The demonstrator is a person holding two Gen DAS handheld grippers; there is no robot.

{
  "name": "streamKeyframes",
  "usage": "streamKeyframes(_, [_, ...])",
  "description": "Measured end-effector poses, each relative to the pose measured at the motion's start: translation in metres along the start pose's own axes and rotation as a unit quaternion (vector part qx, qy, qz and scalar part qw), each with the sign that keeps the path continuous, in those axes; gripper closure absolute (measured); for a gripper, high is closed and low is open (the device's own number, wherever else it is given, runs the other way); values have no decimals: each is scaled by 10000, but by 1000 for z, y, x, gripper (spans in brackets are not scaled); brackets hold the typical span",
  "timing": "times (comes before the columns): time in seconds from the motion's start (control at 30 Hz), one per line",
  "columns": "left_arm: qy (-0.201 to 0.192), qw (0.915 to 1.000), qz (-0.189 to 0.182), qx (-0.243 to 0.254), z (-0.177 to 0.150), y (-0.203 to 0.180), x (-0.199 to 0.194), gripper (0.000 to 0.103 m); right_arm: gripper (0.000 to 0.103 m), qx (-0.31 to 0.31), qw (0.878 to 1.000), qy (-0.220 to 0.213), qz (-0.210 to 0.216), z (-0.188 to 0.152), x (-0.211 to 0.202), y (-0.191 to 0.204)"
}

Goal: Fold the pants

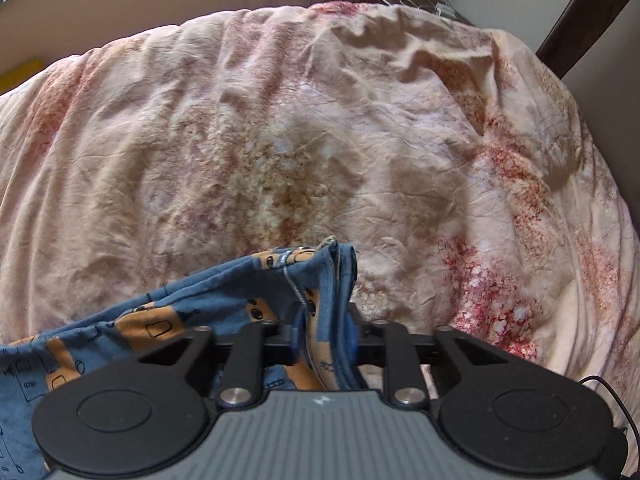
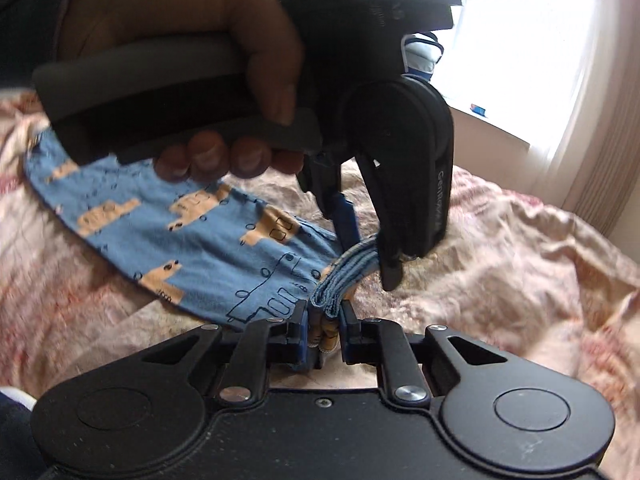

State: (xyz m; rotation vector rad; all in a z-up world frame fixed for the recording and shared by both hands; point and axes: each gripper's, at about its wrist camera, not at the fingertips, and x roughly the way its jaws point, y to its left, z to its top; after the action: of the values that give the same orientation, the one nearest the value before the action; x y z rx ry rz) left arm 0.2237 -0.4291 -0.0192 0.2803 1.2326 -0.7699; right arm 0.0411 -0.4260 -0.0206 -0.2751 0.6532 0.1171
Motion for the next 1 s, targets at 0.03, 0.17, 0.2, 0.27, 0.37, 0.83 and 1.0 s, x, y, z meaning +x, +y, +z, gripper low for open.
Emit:
streamKeyframes(0.03, [-69, 9999, -72, -68, -2, 5, -4, 88, 87, -119, 9999, -11, -37, 2, -1, 4])
streamKeyframes(0.17, [-366, 9978, -448, -319, -10, 29, -27, 90, 88, -600, 9981, -109, -120, 17, -6, 20])
streamKeyframes(0.2, [-438, 9967, -546, -401, -13, 37, -34, 90, 88, -707, 9973, -151, -95, 22, -8, 25])
streamKeyframes(0.27, [-587, 9939, -744, -566, -21, 57, -49, 90, 88, -929, 9954, -228, -8, 34, -10, 35])
streamKeyframes(0.37, [-780, 9903, -849, -776, -36, 90, -70, 90, 88, -1333, 9904, -304, 194, 53, -9, 53])
streamKeyframes(0.83, [-858, 9726, -1105, -1858, -131, 236, -47, 88, 88, -3480, 9333, 321, 828, 77, 60, 193])
streamKeyframes(1.0, [-1012, 9630, -1505, -1992, -144, 255, -37, 86, 88, -3364, 9388, 408, 617, 68, 77, 211])
